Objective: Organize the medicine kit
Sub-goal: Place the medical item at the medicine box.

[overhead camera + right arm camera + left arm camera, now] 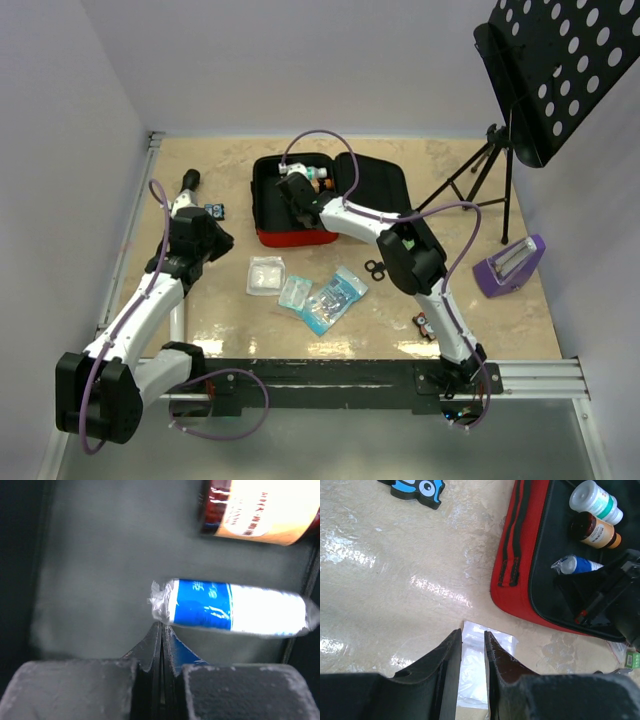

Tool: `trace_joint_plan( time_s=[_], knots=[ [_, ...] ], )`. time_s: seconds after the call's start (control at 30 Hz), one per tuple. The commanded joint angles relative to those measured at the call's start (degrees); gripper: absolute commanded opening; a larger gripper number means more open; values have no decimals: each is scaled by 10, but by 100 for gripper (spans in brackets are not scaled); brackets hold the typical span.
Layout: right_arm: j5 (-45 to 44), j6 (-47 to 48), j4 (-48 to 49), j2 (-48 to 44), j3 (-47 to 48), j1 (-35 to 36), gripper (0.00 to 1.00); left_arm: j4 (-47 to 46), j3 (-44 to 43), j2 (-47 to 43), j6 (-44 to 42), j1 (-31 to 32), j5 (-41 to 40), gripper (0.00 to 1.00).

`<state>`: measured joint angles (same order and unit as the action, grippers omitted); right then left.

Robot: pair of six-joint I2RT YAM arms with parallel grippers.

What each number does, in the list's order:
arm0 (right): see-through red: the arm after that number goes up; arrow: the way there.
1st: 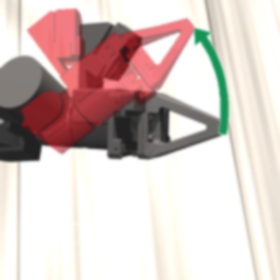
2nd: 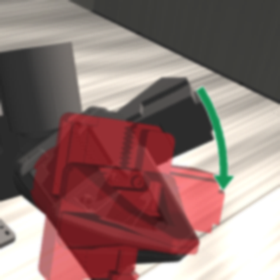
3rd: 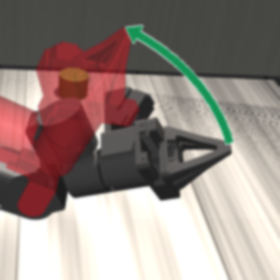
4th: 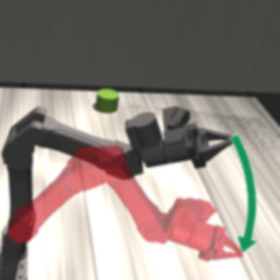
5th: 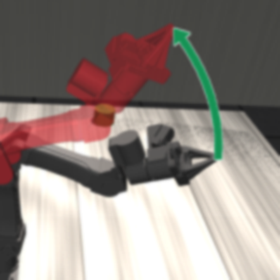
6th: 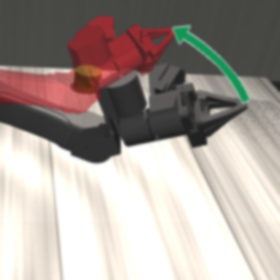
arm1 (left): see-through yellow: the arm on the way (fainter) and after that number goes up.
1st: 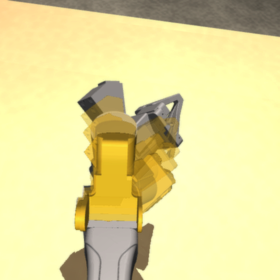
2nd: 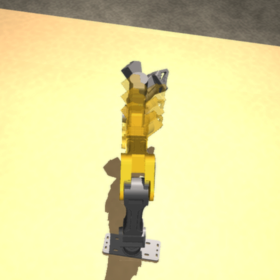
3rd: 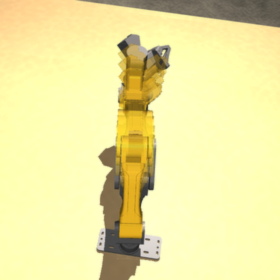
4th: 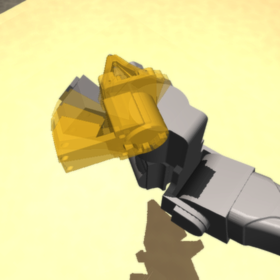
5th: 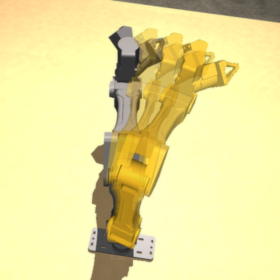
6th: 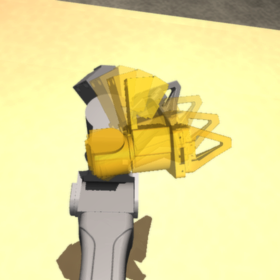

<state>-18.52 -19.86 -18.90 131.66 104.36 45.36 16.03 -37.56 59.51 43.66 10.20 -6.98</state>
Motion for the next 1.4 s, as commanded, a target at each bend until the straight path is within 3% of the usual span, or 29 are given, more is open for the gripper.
trace_joint_plan(
  time_s=[0.0, 0.27, 0.57, 0.63, 0.8, 0.97, 1.2, 1.37],
  knots=[
    [-6, 6, -16, -17, -18, 1, 0, -10, 2, 2, -14, 0, 10, 29],
    [-21, -6, 10, -11, -14, -19, 0, -15, 2, 7, -13, 0, 19, 29],
    [-4, 3, -16, 21, 121, -36, 0, -13, -1, 11, -13, 0, 13, 29],
    [1, 3, 4, -3, 104, -36, 0, -11, -2, 9, -14, 0, 11, 29],
    [-5, 2, 19, -66, 45, -35, 12, -11, -2, 8, -14, 0, 13, 29],
    [34, 15, 25, -105, -32, -29, 0, -18, 0, 10, -12, 0, 16, 29],
    [40, 30, -4, -61, -42, -21, 0, -17, 3, 7, -11, 0, 19, 29],
    [-16, 14, -4, -26, -19, -30, 0, -18, 2, 9, -11, 0, 17, 29]
  ],
)
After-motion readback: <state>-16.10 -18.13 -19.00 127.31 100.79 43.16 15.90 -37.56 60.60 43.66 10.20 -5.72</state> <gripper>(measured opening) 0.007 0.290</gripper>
